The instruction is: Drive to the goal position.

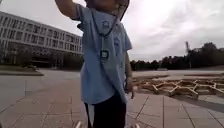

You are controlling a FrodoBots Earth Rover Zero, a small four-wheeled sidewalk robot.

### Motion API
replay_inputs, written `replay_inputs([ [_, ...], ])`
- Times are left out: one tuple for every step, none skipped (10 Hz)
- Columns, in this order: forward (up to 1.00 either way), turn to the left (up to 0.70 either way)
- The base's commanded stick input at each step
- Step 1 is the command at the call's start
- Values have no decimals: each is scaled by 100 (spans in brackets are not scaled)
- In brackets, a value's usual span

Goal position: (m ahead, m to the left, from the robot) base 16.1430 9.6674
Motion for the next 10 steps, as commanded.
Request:
replay_inputs([
  [6, 0],
  [6, 0],
  [6, 0],
  [6, 0],
  [5, 0],
  [6, 0],
  [6, 0],
  [5, 0],
  [6, 0],
  [6, 0],
])
